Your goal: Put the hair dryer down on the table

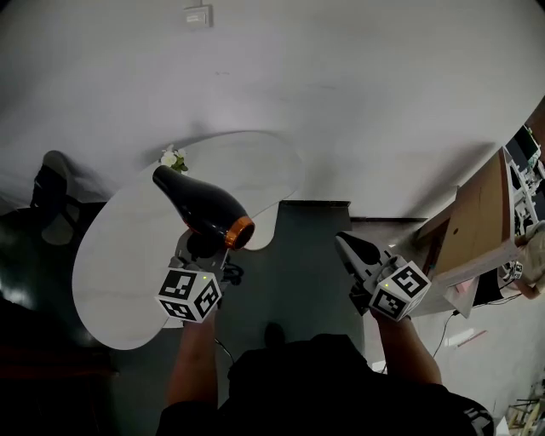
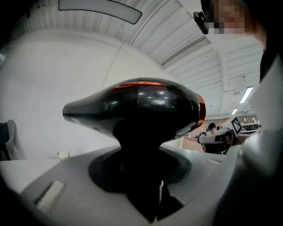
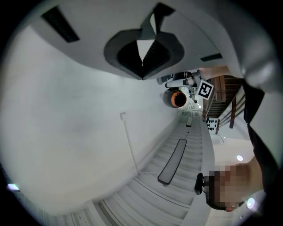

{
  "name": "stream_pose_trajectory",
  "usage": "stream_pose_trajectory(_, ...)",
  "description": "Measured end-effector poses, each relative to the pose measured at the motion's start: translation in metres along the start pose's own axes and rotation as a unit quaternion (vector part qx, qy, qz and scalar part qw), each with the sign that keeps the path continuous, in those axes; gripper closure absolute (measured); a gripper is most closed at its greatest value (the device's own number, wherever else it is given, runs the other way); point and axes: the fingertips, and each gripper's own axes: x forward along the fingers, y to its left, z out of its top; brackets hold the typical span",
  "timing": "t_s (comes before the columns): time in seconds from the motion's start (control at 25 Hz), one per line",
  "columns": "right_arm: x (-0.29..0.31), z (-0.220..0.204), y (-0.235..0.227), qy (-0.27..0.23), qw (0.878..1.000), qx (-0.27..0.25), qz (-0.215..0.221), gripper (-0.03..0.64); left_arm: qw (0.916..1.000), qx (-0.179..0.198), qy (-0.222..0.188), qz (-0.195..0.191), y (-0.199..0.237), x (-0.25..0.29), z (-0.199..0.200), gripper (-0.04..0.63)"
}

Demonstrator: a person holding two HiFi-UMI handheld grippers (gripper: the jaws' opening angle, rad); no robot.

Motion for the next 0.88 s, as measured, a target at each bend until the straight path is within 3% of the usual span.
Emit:
stream_pose_trajectory(0.4, 0.042, 0.004, -0.009, 0.006, 1.000, 0.001, 0.023, 0.604, 0.9996, 0.004, 0.002, 0.028, 0.036, 0.003, 0.007, 0.420)
stream_pose_trajectory(0.88, 0.103, -0.024, -0.074, 0.013, 0.998, 0.039, 0.057, 0.604, 0.9980, 0.003, 0.017, 0.060, 0.071, 0.057, -0.001, 0.420)
